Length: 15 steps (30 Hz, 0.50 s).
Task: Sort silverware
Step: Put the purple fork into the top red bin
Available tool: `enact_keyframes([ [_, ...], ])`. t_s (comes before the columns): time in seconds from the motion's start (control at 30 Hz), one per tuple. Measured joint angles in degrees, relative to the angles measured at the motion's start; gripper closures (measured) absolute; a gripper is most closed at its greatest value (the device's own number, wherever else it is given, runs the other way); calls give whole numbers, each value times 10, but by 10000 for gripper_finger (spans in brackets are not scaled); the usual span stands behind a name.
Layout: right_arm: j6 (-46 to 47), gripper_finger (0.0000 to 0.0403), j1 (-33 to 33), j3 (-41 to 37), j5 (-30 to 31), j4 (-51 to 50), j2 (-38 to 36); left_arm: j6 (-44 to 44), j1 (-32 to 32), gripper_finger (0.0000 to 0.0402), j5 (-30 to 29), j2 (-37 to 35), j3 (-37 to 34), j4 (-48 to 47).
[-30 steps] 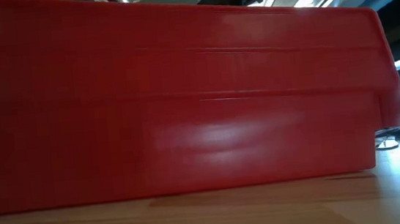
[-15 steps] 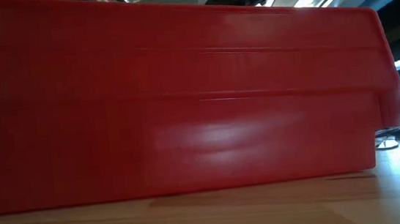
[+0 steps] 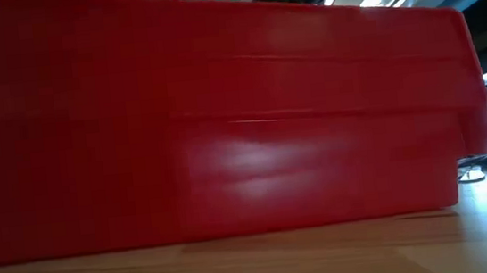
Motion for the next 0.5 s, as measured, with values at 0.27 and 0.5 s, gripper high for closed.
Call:
enact_keyframes([
  [0.27, 1, 182, 0, 0, 10, 8, -46, 123, 1, 401, 15, -17, 66, -90],
  [0.5, -30, 182, -1, 0, 46, 6, -106, 232, 46, 402, -38, -55, 72, -115],
])
